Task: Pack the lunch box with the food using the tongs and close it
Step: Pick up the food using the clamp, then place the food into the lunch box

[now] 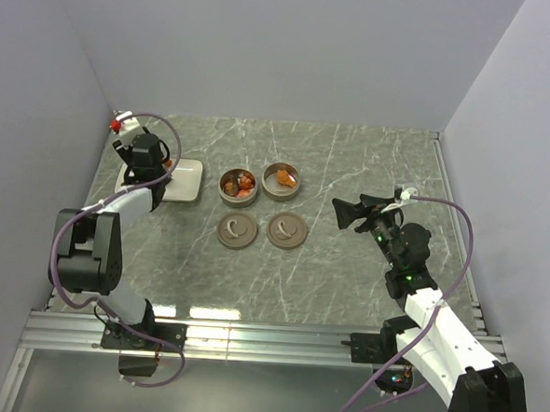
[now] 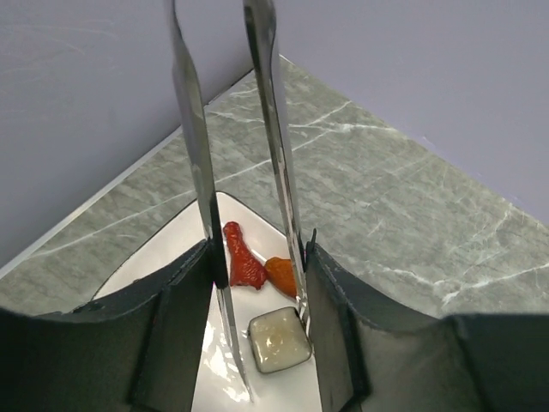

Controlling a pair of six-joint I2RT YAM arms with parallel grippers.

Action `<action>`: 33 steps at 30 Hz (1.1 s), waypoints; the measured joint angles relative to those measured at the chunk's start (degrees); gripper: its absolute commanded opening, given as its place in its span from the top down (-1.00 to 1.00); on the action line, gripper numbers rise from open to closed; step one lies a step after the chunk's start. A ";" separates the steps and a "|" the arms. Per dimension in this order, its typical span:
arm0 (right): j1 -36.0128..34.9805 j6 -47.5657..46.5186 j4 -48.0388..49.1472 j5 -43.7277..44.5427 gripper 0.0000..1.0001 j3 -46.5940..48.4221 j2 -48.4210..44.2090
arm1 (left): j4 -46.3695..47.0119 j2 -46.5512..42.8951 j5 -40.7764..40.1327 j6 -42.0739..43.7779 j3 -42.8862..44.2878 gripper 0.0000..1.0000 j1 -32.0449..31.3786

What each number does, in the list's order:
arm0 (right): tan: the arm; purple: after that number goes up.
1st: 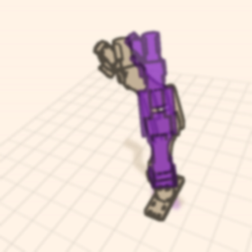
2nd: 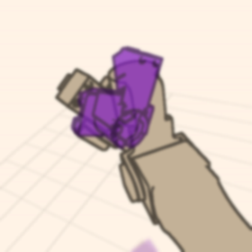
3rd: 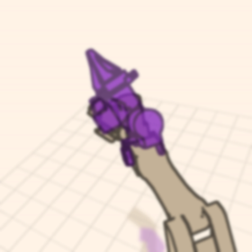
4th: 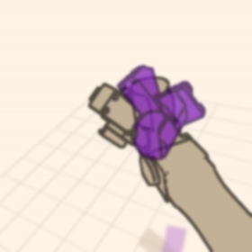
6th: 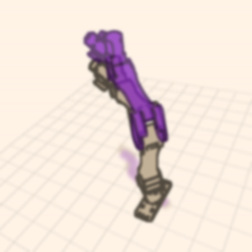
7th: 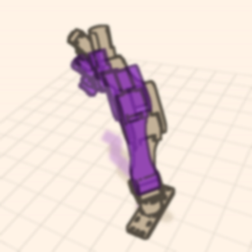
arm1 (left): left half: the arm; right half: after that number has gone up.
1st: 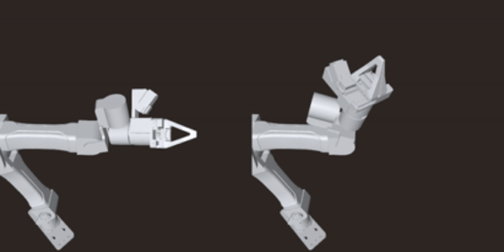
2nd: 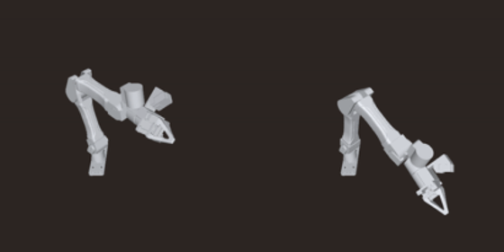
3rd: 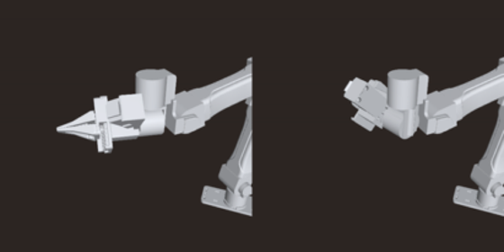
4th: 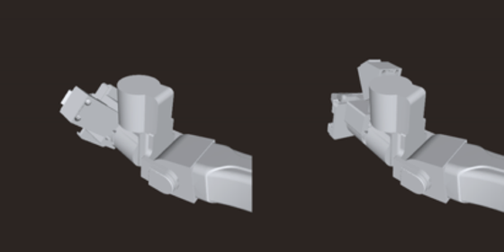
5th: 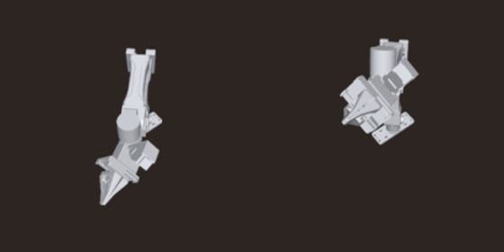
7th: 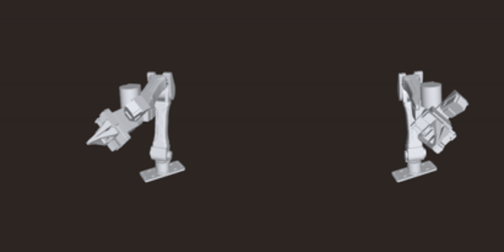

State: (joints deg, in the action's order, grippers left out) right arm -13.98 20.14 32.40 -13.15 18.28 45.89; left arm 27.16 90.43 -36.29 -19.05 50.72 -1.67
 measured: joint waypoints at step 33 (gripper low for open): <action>0.00 0.00 0.04 1.53 -0.98 -0.09 -1.22 | -1.29 -0.59 8.92 8.11 14.14 0.62 -29.09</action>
State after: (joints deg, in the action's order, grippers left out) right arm -13.98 20.14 32.45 -11.62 18.20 44.66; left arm 25.87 89.84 -27.38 -10.94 64.86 -30.76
